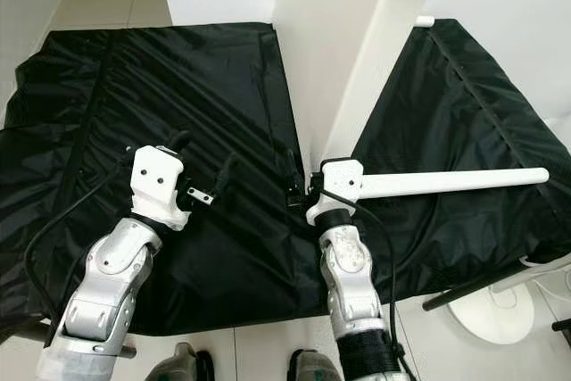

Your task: Building children table

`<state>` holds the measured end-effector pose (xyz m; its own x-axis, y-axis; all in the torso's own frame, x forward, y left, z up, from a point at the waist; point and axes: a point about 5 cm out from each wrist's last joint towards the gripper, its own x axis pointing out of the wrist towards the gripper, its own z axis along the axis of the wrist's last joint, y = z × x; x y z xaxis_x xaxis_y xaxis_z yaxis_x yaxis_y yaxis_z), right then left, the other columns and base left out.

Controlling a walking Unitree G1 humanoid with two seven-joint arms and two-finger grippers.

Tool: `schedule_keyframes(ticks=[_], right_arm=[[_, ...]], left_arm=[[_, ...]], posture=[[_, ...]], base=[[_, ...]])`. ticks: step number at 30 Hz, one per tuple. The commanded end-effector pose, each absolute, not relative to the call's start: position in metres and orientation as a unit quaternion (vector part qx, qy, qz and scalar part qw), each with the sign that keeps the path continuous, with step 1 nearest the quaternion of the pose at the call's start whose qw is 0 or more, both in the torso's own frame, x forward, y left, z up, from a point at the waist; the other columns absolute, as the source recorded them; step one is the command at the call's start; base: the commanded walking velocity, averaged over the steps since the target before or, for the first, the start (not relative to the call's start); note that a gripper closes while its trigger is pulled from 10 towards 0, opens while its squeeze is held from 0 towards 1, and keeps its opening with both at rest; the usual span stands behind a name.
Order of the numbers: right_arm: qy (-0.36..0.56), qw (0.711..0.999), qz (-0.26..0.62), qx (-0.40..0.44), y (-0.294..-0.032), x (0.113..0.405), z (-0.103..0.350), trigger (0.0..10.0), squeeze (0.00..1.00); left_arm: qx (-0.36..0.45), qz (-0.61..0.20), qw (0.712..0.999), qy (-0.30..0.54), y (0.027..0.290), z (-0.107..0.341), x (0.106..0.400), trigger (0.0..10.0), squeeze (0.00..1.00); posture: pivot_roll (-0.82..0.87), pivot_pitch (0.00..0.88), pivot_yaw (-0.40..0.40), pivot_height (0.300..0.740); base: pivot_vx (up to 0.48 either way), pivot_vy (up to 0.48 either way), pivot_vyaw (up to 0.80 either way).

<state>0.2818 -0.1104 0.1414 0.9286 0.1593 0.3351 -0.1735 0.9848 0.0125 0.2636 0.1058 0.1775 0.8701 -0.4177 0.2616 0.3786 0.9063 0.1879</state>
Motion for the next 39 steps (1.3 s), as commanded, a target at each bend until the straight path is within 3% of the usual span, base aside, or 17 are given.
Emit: schedule_keyframes(ticks=[1, 17, 28, 39], right_arm=[[-0.174, 0.982, 0.076, 0.022, -0.108, 0.277, 0.14, 10.0, 0.0], [-0.178, 0.983, -0.006, 0.05, -0.117, 0.29, 0.145, 10.0, 0.0], [-0.17, 0.982, 0.06, 0.057, -0.116, 0.309, 0.158, 10.0, 0.0], [-0.166, 0.977, 0.124, 0.056, -0.122, 0.304, 0.157, 10.0, 0.0]], left_arm=[[0.066, -0.192, 0.968, -0.146, 0.107, 0.176, 0.263, 10.0, 0.0], [0.068, -0.198, 0.966, -0.148, 0.106, 0.177, 0.266, 10.0, 0.0], [0.07, -0.193, 0.967, -0.148, 0.108, 0.178, 0.264, 10.0, 0.0], [0.069, -0.191, 0.968, -0.147, 0.108, 0.178, 0.263, 10.0, 0.0]], posture=[[-0.02, 0.102, -0.004, 0.74], [-0.02, 0.09, 0.003, 0.74], [-0.01, 0.096, 0.0, 0.74], [-0.01, 0.11, 0.006, 0.74]], base=[[0.0, 0.0, 0.0], [0.0, 0.0, 0.0], [0.0, 0.0, 0.0], [0.0, 0.0, 0.0]])
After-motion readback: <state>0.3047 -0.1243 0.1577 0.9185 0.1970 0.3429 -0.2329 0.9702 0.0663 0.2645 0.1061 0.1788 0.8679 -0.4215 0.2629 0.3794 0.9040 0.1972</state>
